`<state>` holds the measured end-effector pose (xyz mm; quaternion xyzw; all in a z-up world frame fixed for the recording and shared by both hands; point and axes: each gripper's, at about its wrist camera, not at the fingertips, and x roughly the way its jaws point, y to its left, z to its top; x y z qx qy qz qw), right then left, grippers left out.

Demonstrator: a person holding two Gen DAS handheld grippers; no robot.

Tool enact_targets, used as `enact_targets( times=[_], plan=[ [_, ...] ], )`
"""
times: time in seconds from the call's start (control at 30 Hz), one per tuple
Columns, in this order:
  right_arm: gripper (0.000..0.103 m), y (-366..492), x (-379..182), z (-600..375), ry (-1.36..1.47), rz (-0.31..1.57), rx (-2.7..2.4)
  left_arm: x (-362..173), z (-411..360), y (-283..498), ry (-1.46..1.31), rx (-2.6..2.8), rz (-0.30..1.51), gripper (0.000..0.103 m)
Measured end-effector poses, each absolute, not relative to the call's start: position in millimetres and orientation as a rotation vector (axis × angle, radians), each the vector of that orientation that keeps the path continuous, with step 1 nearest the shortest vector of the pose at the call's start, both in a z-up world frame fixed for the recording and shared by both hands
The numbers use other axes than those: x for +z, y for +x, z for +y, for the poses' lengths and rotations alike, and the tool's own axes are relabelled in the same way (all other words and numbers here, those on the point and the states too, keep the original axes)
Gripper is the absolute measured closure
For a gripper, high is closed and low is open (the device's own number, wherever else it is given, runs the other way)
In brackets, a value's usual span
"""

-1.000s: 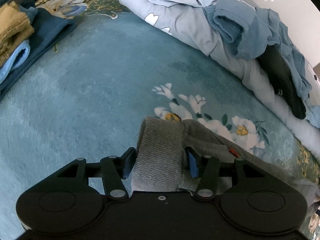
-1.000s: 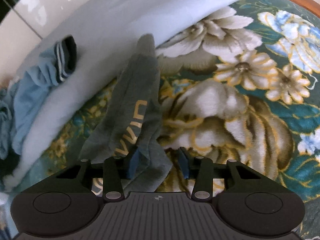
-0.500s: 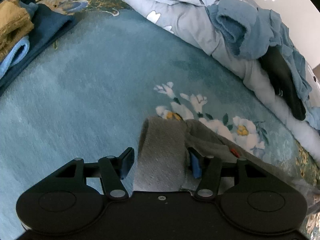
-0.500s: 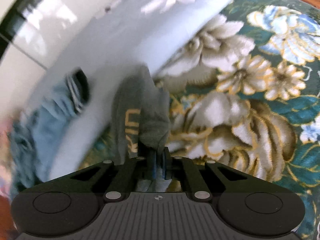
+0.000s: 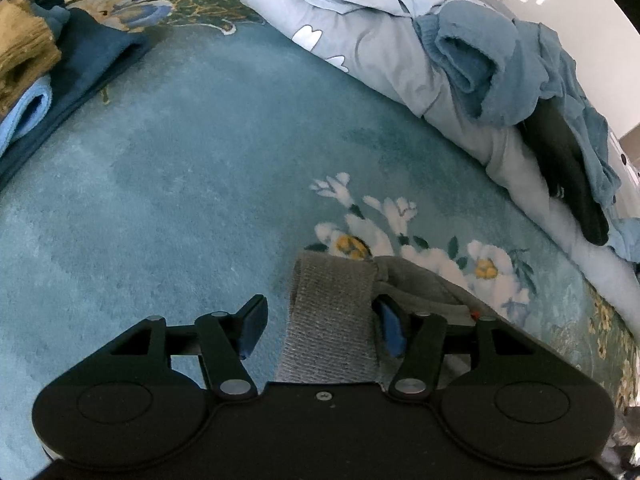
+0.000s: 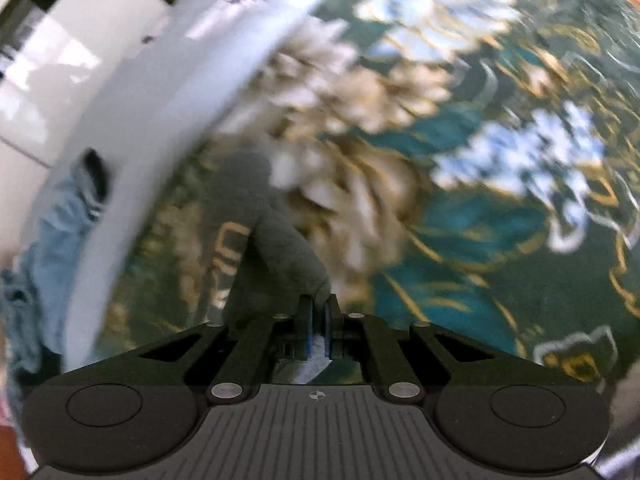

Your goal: Fold clothes

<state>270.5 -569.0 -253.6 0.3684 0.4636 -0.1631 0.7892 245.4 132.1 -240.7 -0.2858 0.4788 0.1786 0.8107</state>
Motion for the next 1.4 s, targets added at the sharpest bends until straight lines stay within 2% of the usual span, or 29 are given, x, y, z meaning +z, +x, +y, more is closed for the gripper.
enact_targets(
  times=[0.13,0.3,0.4,0.47,0.5,0.8,0.83,0.87,0.9,1.17,1.3,1.4],
  plan=[
    [0.098,273.7,-265.7,-565.5,0.776,1.029,-0.369,-241.5,132.4,245.2,-0.611,0.381,1.027,0.043],
    [0.094,276.5,-249.7,-564.0,0.734,1.025,-0.343,-241.6,132.1,243.3,-0.62,0.38,1.023,0.043],
    [0.088,270.3,-225.0,-563.2,0.672,0.969,-0.333,-241.9,132.2,242.5,-0.627,0.379,1.019,0.043],
    [0.074,271.4,-210.2,-559.6,0.634,0.935,-0.296,-242.7,132.0,242.1,-0.63,0.378,1.014,0.043],
    [0.074,274.3,-206.2,-556.4,0.631,0.929,-0.266,-243.3,131.5,241.7,-0.632,0.379,1.011,0.043],
    [0.075,314.3,-236.5,-525.1,0.695,1.044,-0.239,-246.4,128.7,238.1,-0.646,0.38,1.019,0.043],
    [0.081,317.1,-239.1,-522.8,0.699,1.049,-0.243,-246.0,129.3,238.2,-0.647,0.379,1.019,0.043],
    [0.097,318.9,-239.8,-521.9,0.721,1.049,-0.242,-245.1,129.8,238.1,-0.649,0.38,1.014,0.043],
    [0.098,320.0,-239.7,-521.1,0.754,1.046,-0.236,-244.0,130.2,238.0,-0.651,0.381,1.009,0.043],
    [0.099,365.9,-206.4,-523.9,0.763,0.909,-0.175,-236.9,136.1,237.1,-0.666,0.404,0.96,0.043],
    [0.099,392.9,-212.8,-519.1,0.729,0.924,-0.21,-239.8,136.7,235.9,-0.676,0.41,0.958,0.043],
    [0.099,409.4,-232.3,-513.4,0.692,1.001,-0.23,-241.7,137.0,234.1,-0.683,0.416,0.96,0.043]
  ],
)
